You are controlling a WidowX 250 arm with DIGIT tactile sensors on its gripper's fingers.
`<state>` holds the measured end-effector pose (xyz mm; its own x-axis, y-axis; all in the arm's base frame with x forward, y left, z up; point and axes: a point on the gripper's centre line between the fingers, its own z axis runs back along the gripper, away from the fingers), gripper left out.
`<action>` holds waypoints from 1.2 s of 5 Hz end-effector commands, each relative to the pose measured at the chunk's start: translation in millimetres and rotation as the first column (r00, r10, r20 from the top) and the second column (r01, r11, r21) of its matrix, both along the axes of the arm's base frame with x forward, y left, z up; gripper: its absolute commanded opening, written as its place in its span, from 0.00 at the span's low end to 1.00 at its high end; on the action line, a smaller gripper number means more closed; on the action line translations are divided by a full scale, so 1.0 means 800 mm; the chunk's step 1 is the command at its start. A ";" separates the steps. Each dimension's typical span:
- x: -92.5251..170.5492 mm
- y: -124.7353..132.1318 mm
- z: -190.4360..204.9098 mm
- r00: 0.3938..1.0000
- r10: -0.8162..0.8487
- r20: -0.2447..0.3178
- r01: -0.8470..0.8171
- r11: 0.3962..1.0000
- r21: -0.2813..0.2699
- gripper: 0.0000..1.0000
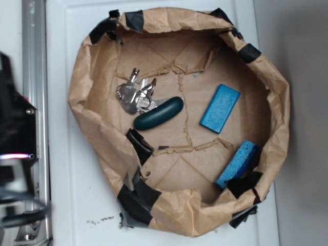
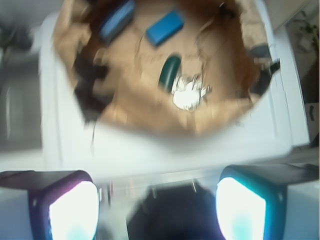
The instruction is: Grab the blue sponge.
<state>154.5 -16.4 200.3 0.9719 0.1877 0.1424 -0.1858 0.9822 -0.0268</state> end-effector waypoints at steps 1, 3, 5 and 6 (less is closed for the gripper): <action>0.098 0.016 -0.056 0.952 0.220 0.215 -0.219 0.975 -0.029 1.00; 0.146 0.007 -0.114 0.942 0.320 0.099 -0.301 0.938 -0.172 1.00; 0.192 -0.017 -0.145 0.952 0.284 0.111 -0.248 0.933 -0.261 1.00; 0.208 -0.030 -0.132 0.952 0.277 0.129 -0.228 0.925 -0.304 1.00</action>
<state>309.8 -41.6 74.6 0.8656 0.4798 0.1431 -0.4187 0.8504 -0.3186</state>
